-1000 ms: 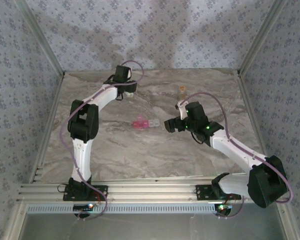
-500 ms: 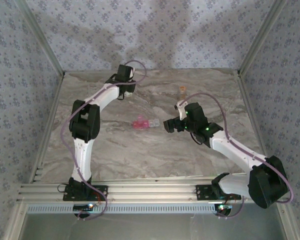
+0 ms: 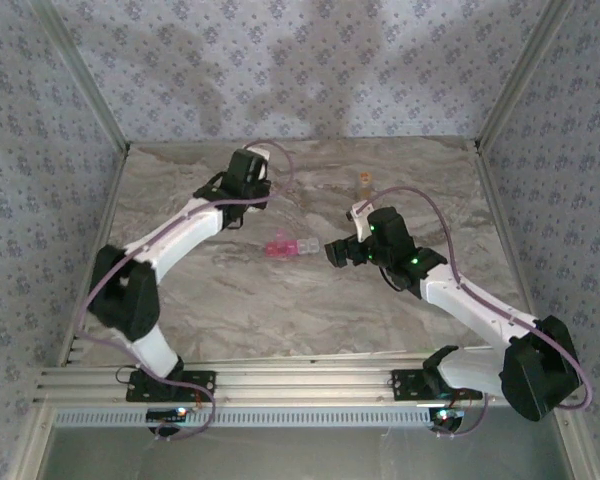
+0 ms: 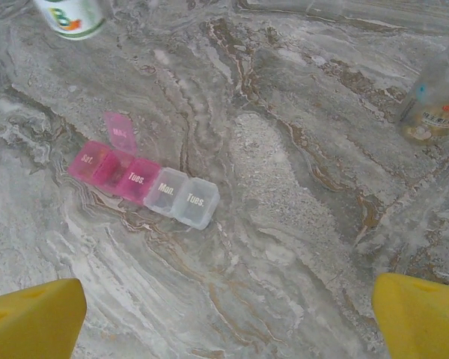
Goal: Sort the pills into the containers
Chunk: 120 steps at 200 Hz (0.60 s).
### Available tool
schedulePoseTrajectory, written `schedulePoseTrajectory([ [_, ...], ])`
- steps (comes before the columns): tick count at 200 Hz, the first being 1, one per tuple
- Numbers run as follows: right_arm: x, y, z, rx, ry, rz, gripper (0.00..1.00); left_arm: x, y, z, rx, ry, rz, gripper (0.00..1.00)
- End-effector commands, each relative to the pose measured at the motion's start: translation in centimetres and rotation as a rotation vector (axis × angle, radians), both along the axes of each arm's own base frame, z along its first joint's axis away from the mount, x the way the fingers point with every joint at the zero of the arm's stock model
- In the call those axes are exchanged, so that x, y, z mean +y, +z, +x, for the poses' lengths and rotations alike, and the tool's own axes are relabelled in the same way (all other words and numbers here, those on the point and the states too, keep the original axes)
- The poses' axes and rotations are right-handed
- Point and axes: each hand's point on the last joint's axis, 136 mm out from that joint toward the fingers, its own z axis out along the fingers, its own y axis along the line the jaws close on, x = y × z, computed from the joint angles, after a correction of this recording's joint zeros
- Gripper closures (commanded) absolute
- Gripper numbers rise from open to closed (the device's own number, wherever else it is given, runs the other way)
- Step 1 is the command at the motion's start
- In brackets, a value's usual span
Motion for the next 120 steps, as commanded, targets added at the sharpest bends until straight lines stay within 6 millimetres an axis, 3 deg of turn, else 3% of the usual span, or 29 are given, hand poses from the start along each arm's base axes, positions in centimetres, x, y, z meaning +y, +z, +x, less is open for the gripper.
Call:
schedulePoseTrajectory([
  [1,-0.3,0.6,-0.3,-0.026,-0.002,-0.02,0.0,0.4,1.2,-3.8,-0.026,0.046,-0.055,0.69],
  [31,-0.2,0.9,-0.4,-0.041,-0.002,-0.016,0.0,0.1,1.2,-9.2,-0.048,0.036,-0.111,0.69],
  [57,-0.1,0.8,-0.5,-0.045,0.001,-0.018,0.0,-0.2,0.9,-12.6,-0.075,0.03,-0.152,0.7],
  [85,0.2,0.6,-0.5,-0.054,0.006,-0.016,0.0,-0.9,1.0,-14.8,-0.107,0.017,-0.203,0.7],
  [120,0.2,0.6,-0.4,-0.069,0.0,-0.02,0.0,-1.5,0.6,-15.7,-0.144,0.03,-0.234,0.7],
])
